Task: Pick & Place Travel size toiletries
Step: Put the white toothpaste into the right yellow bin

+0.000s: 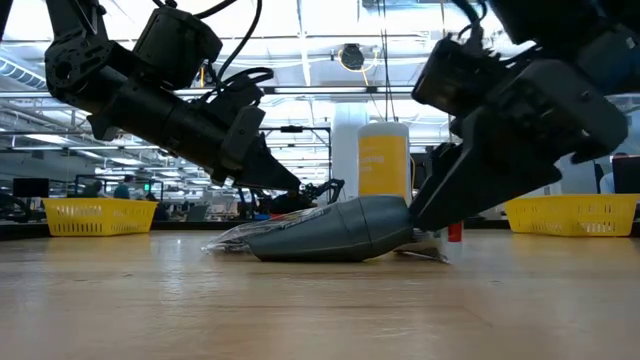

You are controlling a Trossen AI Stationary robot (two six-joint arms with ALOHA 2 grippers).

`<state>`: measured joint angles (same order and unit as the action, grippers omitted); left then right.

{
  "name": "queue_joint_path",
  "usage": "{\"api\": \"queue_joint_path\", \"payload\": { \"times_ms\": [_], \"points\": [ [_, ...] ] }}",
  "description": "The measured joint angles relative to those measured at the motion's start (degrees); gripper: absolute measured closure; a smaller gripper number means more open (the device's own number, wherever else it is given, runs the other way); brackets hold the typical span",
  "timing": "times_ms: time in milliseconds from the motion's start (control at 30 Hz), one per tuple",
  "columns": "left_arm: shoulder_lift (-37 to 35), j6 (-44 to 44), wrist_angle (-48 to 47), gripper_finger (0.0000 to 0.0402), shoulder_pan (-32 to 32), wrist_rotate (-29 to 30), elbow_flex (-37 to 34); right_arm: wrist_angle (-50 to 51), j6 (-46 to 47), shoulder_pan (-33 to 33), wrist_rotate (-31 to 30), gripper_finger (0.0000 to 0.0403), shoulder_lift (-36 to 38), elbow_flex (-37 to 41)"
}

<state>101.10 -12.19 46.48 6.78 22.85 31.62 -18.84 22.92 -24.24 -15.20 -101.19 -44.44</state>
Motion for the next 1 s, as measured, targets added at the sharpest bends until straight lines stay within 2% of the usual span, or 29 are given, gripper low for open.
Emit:
{"api": "queue_joint_path", "payload": {
  "times_ms": [233,500,633,767,867,1000],
  "points": [
    [0.0,0.0,0.0,0.038,0.0,0.0,0.0,7.38,0.89,0.98,-3.02,0.0126,0.09,-0.99],
    [0.0,0.0,-0.23,0.038,0.01,0.0,0.0,21.67,4.86,0.6,-4.52,0.0126,8.11,-0.59],
    [0.0,0.0,-0.33,0.038,0.0,0.0,0.0,26.55,7.41,-0.58,-9.75,0.0126,10.81,-0.59],
    [0.0,0.0,-0.37,0.038,0.01,0.0,0.0,30.02,12.71,-1.01,-14.18,0.0126,10.32,-0.59],
    [0.0,0.0,-0.35,0.038,0.01,0.0,0.0,30.9,15.42,-0.43,-13.38,0.0126,8.86,-0.61],
    [0.0,0.0,-0.36,0.038,-0.01,-0.01,0.0,29.39,15.02,1.25,-6.91,0.0127,6.52,-0.7]
  ]
}}
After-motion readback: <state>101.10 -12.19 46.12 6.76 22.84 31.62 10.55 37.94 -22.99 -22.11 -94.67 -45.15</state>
